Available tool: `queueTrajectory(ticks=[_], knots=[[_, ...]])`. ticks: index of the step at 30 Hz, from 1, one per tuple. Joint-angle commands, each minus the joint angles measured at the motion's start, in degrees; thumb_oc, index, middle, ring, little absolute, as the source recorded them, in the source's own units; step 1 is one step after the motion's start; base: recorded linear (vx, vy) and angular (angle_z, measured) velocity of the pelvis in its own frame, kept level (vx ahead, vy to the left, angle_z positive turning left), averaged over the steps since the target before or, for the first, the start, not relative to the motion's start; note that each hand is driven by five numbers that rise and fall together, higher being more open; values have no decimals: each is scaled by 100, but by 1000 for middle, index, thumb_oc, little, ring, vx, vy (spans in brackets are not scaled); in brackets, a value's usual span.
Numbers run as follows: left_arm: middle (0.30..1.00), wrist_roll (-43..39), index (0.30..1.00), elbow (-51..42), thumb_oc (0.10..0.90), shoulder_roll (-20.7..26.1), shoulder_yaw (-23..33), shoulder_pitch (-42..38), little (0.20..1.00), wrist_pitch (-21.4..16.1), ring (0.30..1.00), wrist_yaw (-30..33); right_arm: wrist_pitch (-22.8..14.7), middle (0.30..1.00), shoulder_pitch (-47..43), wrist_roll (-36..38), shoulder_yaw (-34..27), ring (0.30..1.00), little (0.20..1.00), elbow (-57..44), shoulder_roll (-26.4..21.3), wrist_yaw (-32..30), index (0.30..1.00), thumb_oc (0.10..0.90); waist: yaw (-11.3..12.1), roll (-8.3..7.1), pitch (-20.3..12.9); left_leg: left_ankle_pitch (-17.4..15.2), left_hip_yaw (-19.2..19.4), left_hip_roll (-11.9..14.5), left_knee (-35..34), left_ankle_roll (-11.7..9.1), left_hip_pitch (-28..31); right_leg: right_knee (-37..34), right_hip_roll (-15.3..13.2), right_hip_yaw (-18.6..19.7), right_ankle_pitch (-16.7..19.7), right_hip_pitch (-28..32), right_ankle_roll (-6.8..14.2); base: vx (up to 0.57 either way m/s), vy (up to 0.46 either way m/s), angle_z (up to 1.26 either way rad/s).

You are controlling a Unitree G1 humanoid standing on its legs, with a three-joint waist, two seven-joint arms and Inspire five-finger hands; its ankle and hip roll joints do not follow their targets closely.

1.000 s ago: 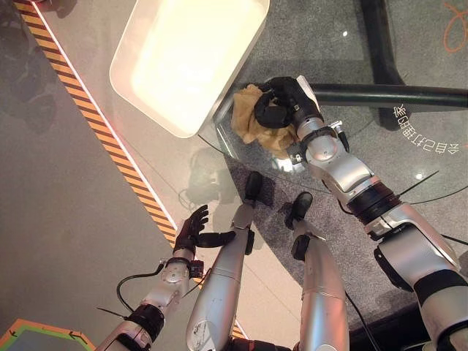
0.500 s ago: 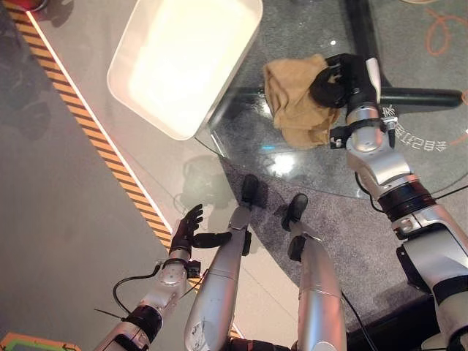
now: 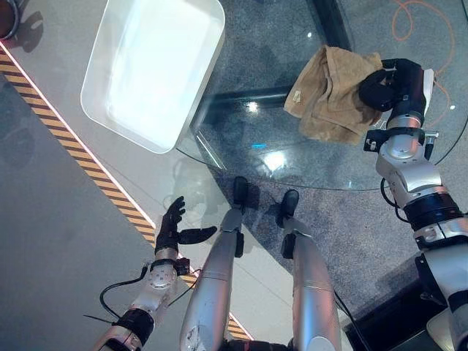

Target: Wipe the table with a cloth and put it in the basket.

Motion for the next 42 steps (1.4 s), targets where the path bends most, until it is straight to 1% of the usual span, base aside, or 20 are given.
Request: queueTrajectory(ticks=[1, 10, 13, 17, 18, 20, 23, 24, 26, 30, 35, 42], knots=[[900, 576, 900, -646, 800, 207, 124, 347, 900, -523, 900, 429, -507, 300, -48, -91, -366, 300, 200, -768, -749, -201, 300, 100, 30, 135, -99, -914, -38, -105, 507, -29, 235, -558, -85, -208, 521, 158, 285, 0, 0, 0], [900, 1301, 900, -1627, 800, 478, 7, 137, 900, -552, 900, 803, -466, 300, -18, -200, -268, 300, 200, -887, -650, 29, 300, 100, 83, 170, -99, -895, -91, -159, 469, 9, 281, -583, -103, -222, 499, 239, 271, -3, 2, -1], [900, 1496, 900, -1881, 800, 587, -50, 89, 900, -546, 900, 815, -492, 300, 1, -296, -239, 300, 200, -972, -596, 155, 300, 100, 100, 165, -99, -898, -114, -172, 454, 30, 314, -584, -102, -226, 495, 275, 274, 0, 0, 0], [900, 1720, 900, -2115, 800, 674, -127, 86, 900, -571, 900, 690, -656, 300, 32, -280, -191, 300, 200, -1209, -507, 409, 300, 100, 118, 153, -99, -899, -127, -177, 434, 47, 365, -603, -104, -233, 500, 336, 281, 0, 12, 5], [900, 1739, 900, -2152, 800, 689, -153, 96, 900, -568, 900, 614, -681, 300, 69, -359, -191, 300, 200, -1331, -463, 469, 300, 100, 119, 150, -99, -900, -129, -179, 427, 51, 386, -605, -103, -233, 500, 358, 282, 5, 20, 7], [900, 1819, 900, -2179, 800, 684, -214, 130, 900, -583, 900, 508, -798, 300, 154, -293, -198, 300, 200, -1661, -400, 566, 300, 100, 107, 125, -99, -892, -127, -174, 391, 61, 444, -613, -87, -220, 504, 405, 286, 11, 28, 5], [900, 1866, 900, -2182, 800, 675, -258, 164, 900, -616, 900, 506, -921, 300, 313, -353, -277, 300, 200, -2027, -288, 707, 300, 100, 76, 92, -99, -898, -120, -168, 379, 68, 477, -609, -68, -191, 497, 431, 291, 5, 24, 1], [900, 1896, 900, -2161, 800, 672, -281, 181, 900, -670, 900, 547, -952, 300, 456, -393, -307, 300, 200, -2365, -210, 748, 300, 100, 47, 68, -99, -898, -110, -161, 383, 74, 484, -606, -60, -167, 498, 441, 297, 4, 36, 1], [900, 1903, 900, -2178, 800, 673, -263, 201, 900, -681, 900, 559, -951, 300, 625, -414, -372, 300, 200, -2716, -133, 832, 300, 100, 15, 43, -99, -901, -102, -157, 375, 86, 512, -594, -38, -131, 498, 453, 308, 3, 23, 1], [900, 2002, 900, -2168, 800, 689, -176, 208, 900, -769, 900, 569, -1169, 300, 992, -247, -478, 300, 200, -3230, 7, 1124, 300, 100, -53, -39, -99, -894, -69, -128, 332, 105, 594, -622, 1, -76, 512, 524, 326, 0, 0, 0], [900, 2204, 900, -2137, 800, 688, -140, 131, 900, -938, 900, 612, -1301, 300, 1277, -145, -501, 300, 200, -3652, 172, 1490, 300, 100, -121, -116, -99, -893, -45, -104, 288, 115, 687, -665, 30, -37, 527, 611, 344, 0, 0, 0], [900, 2311, 900, -2174, 800, 650, -80, -145, 900, -1078, 900, 829, -1295, 300, 1394, -83, -376, 300, 200, -3957, 240, 1769, 300, 100, -187, -174, -99, -882, -11, -83, 276, 110, 762, -677, 62, 30, 533, 675, 354, 0, 9, -3]])
